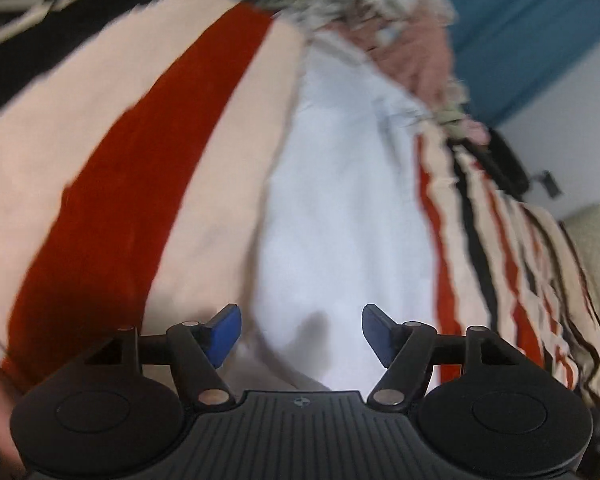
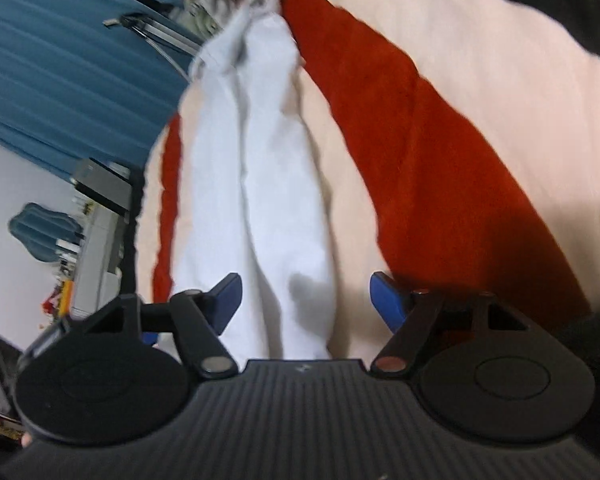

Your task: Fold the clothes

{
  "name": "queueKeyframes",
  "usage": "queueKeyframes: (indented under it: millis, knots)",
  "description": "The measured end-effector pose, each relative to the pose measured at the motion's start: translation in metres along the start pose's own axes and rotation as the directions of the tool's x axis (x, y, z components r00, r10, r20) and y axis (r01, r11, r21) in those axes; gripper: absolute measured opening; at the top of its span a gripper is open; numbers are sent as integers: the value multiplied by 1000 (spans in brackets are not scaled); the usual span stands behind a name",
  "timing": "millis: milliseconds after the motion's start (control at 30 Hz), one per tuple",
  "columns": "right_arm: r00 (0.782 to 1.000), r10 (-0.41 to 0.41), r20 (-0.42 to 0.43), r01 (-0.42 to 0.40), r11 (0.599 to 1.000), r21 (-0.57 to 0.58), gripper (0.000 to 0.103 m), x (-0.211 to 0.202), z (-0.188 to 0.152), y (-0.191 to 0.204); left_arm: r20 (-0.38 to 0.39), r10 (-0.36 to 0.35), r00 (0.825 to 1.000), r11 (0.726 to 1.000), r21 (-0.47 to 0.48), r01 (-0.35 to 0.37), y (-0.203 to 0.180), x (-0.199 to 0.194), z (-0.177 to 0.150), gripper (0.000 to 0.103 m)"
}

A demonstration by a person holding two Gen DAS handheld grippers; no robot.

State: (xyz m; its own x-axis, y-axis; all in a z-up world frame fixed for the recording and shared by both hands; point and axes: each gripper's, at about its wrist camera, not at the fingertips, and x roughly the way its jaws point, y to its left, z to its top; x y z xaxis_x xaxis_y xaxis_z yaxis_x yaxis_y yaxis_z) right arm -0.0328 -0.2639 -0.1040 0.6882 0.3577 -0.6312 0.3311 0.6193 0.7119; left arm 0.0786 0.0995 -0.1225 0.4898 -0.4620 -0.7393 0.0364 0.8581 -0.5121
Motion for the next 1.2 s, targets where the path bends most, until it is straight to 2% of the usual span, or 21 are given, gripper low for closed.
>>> queueKeyframes:
  millis: [67, 133, 200, 267, 333, 400, 467, 600, 700, 767, 800, 833, 900, 967, 1100, 1200]
  knots:
    - [1000, -19, -21, 19, 1000, 7, 55, 4, -2, 0, -38, -3, 999, 999, -41, 1, 9, 11, 0, 66]
    - [999, -26, -31, 26, 1000, -4, 43, 4, -3, 0, -69, -19, 997, 998, -61, 15, 12, 15, -4, 63]
    - [999, -24, -40, 23, 1000, -18, 37, 6, -5, 1, -63, -40, 997, 997, -67, 36, 15, 8, -7, 58]
    - [998, -16, -53, 15, 999, -30, 37, 7, -8, 3, -58, -57, 997, 997, -55, 54, 15, 4, -10, 49]
    - [997, -16, -74, 12, 998, -55, 37, 11, -9, 6, -78, -52, 996, 998, -29, 50, 13, 6, -13, 21]
    - [996, -23, -86, 17, 998, -67, 37, 16, -9, 9, -108, -7, 994, 1000, 9, 9, 8, 4, -19, 11]
    - [996, -26, -88, 20, 997, -70, 37, 16, -9, 9, -122, 39, 992, 997, 64, -31, 1, -5, -25, 9]
    - [996, -32, -87, 27, 998, -64, 36, 15, -10, 8, -188, 79, 979, 995, 80, -65, 2, -21, -36, 6]
    - [995, -30, -94, 25, 998, -59, 36, 14, -10, 6, -210, 77, 975, 995, 74, -63, 9, -30, -39, 9]
    - [994, -26, -104, 20, 998, -60, 38, 14, -9, 6, -194, 58, 979, 998, 37, -52, 14, -31, -36, 24]
    - [993, -27, -112, 19, 998, -67, 38, 14, -10, 7, -176, 49, 983, 999, 17, -47, 16, -29, -32, 39]
    - [993, -30, -116, 21, 997, -73, 38, 14, -10, 8, -154, 46, 987, 999, 9, -46, 17, -27, -28, 48]
    - [992, -37, -123, 26, 996, -87, 38, 15, -11, 9, -117, 46, 992, 999, -7, -47, 19, -21, -19, 59]
    - [991, -45, -126, 33, 994, -100, 38, 16, -13, 11, -124, 47, 991, 998, -23, -50, 21, -10, -14, 60]
    - [991, -65, -120, 50, 991, -125, 38, 19, -16, 15, -191, 20, 981, 998, -62, -32, 26, 12, -10, 60]
    - [989, -68, -130, 47, 986, -159, 39, 20, -20, 19, -218, 15, 976, 1000, -12, -18, 21, 14, -14, 60]
